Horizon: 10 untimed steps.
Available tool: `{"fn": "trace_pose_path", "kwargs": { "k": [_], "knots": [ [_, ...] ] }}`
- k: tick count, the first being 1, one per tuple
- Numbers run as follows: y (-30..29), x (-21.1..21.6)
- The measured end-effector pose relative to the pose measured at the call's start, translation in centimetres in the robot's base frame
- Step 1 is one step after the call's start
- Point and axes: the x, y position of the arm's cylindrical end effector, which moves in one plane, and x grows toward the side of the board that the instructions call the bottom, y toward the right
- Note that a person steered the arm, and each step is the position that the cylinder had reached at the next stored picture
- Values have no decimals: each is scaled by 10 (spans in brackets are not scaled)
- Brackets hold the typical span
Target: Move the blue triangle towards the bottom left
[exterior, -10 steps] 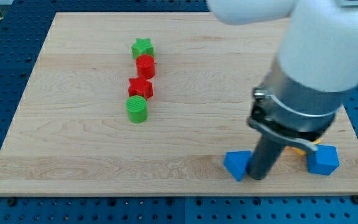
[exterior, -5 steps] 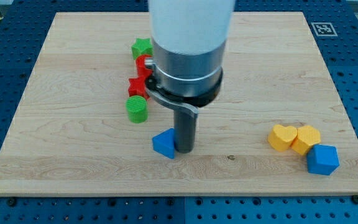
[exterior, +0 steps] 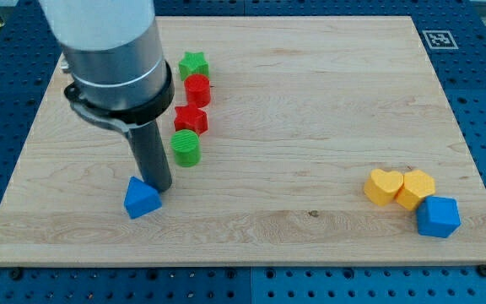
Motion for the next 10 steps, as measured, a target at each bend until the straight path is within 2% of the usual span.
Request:
{"fn": "trace_pose_path", "kwargs": {
  "k": [2, 5, 7, 10],
  "knots": [
    [-4, 39],
    [-22, 42],
    [-28, 62],
    [-29, 70]
  ]
}}
